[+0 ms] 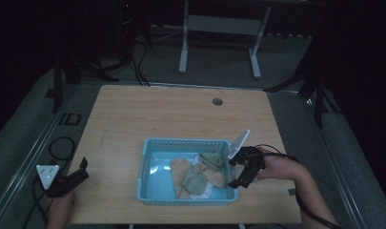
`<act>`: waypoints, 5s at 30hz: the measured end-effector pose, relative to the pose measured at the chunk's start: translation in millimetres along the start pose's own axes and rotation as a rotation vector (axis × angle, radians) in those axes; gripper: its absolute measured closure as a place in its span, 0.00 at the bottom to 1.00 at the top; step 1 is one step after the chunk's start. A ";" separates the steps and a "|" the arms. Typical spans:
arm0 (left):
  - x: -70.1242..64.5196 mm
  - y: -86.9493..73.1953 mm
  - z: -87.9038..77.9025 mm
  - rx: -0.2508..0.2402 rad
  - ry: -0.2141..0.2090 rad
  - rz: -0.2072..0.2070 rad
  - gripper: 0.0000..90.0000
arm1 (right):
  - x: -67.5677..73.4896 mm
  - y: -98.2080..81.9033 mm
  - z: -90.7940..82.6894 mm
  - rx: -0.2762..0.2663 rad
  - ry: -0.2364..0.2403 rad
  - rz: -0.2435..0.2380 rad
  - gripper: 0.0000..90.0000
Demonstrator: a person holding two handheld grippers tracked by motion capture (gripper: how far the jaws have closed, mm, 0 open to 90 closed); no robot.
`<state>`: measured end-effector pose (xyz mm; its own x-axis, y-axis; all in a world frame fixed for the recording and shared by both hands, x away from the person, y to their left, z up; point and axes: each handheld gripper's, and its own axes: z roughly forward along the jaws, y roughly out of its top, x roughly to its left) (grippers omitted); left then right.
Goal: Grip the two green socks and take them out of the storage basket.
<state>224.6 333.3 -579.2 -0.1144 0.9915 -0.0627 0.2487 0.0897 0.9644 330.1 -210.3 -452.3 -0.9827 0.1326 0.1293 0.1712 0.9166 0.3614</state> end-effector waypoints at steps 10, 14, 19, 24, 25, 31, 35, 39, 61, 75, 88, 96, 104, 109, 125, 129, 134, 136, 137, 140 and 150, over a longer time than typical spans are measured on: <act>0.3 0.0 0.0 0.002 -0.002 -0.002 0.00 | 2.9 28.7 16.6 0.030 0.027 -0.036 0.19; 0.5 0.0 -0.2 0.001 -0.004 -0.003 0.00 | 4.4 47.2 25.7 0.029 0.037 -0.068 0.19; 0.4 0.0 -0.2 0.001 -0.005 -0.002 0.00 | 5.3 62.5 37.6 0.035 0.057 -0.086 0.19; 0.5 -0.1 -0.3 0.000 -0.006 -0.002 0.00 | 4.6 74.6 50.6 0.051 0.062 -0.105 0.19; 0.5 -0.1 -0.2 0.000 -0.006 -0.003 0.00 | 3.5 76.9 53.3 0.052 0.065 -0.109 0.19; 0.6 -0.1 -0.2 0.000 -0.008 -0.002 0.00 | -2.4 89.1 66.4 0.060 0.069 -0.109 0.19; 0.7 0.0 -0.2 0.001 -0.008 -0.003 0.00 | -5.1 94.1 73.6 0.065 0.072 -0.102 0.19; 0.7 0.0 -0.2 0.001 -0.008 -0.003 0.00 | -6.1 98.5 83.1 0.078 0.075 -0.104 0.25; 0.4 0.2 0.3 0.004 -0.003 -0.004 0.00 | 12.7 107.2 23.5 -0.002 -0.025 -0.193 0.93; 0.4 0.3 0.3 0.005 -0.002 -0.004 0.00 | 16.0 85.7 -36.6 -0.108 -0.098 -0.165 0.93; -0.2 0.4 0.6 0.008 0.001 0.001 0.00 | 11.4 18.3 -84.0 -0.173 -0.184 -0.036 0.93; -0.2 0.4 0.7 0.006 0.001 0.001 0.00 | 8.4 -33.8 -100.6 -0.205 -0.230 0.079 0.93; -0.4 0.3 0.4 0.006 0.002 0.003 0.00 | 11.4 -65.9 -94.1 -0.207 -0.237 0.138 0.93; -0.3 0.3 0.4 0.006 0.001 0.004 0.00 | 10.1 -85.2 -80.6 -0.221 -0.220 0.178 0.93; -0.5 0.3 0.4 0.006 0.002 0.006 0.00 | -3.7 -139.9 -15.0 -0.219 -0.141 0.319 0.93; -0.5 0.3 0.4 0.005 0.002 0.005 0.00 | -9.3 -149.2 -0.1 -0.236 -0.128 0.354 0.93; -0.4 0.3 0.4 0.006 0.001 0.005 0.00 | -14.9 -154.9 14.6 -0.202 -0.132 0.373 0.93; -0.3 0.3 0.5 0.007 0.001 0.004 0.00 | -17.3 -157.0 18.7 -0.194 -0.136 0.386 0.93; -0.3 0.3 0.5 0.007 0.000 0.005 0.00 | -18.2 -157.5 19.6 -0.195 -0.137 0.389 0.93; -0.3 0.4 0.5 0.008 0.001 0.004 0.00 | -20.9 -157.9 23.6 -0.183 -0.134 0.400 0.91; -0.3 0.4 0.7 0.009 0.001 0.005 0.00 | -19.5 -143.3 -16.7 -0.188 -0.236 0.384 0.67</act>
<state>225.3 333.1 -578.9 -0.1140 0.9918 -0.0572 0.2579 0.0851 0.9624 325.9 -350.6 -491.2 -0.8314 0.5497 0.0813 0.5133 0.7036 0.4914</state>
